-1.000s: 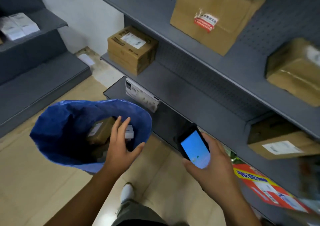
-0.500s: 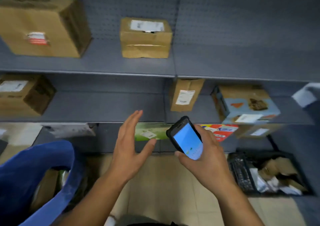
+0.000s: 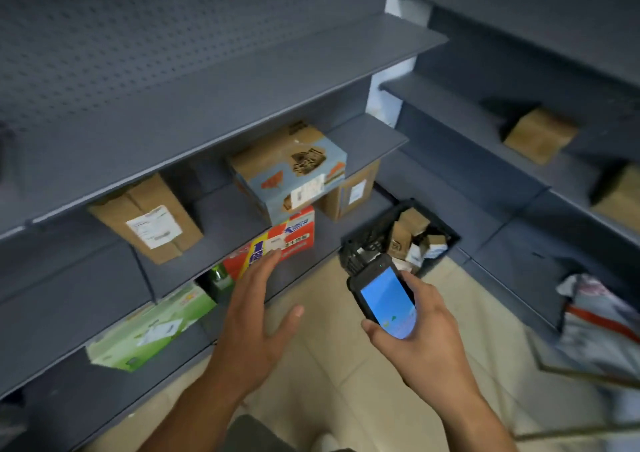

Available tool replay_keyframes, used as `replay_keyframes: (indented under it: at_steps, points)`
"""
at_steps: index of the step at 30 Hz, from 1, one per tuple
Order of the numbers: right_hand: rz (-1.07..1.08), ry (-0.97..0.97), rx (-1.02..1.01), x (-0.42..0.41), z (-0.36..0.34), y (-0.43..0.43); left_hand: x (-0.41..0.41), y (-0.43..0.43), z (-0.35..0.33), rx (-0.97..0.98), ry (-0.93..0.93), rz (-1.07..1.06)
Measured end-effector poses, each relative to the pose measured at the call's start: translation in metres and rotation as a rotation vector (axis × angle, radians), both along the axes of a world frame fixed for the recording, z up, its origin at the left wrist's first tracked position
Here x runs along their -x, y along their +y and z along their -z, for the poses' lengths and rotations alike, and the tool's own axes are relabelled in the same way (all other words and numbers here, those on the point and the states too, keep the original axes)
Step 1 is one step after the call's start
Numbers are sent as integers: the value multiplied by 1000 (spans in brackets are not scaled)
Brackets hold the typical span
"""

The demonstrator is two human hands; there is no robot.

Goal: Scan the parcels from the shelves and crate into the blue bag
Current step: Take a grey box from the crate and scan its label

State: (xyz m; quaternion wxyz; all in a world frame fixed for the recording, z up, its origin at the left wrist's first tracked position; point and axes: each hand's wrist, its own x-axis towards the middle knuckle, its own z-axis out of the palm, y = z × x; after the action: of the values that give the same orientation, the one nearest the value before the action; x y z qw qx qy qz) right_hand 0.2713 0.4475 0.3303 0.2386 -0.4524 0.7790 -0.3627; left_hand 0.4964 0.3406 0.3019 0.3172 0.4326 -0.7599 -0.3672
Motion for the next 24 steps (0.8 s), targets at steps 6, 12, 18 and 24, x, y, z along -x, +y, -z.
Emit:
replay_keyframes:
  at_steps: [6,12,18,24]
  points:
    - [182,10,-98,52,21,-19,59,-52,29,-95,-30,136]
    - [323,82,-201,105,28,-67,119,-128,59,-235,-1,254]
    - [425,114,-255,150,30,-113,177,-220,72,-209,-62,383]
    - [437,7,-329,194,47,-137,239,-274,80,-181,-74,370]
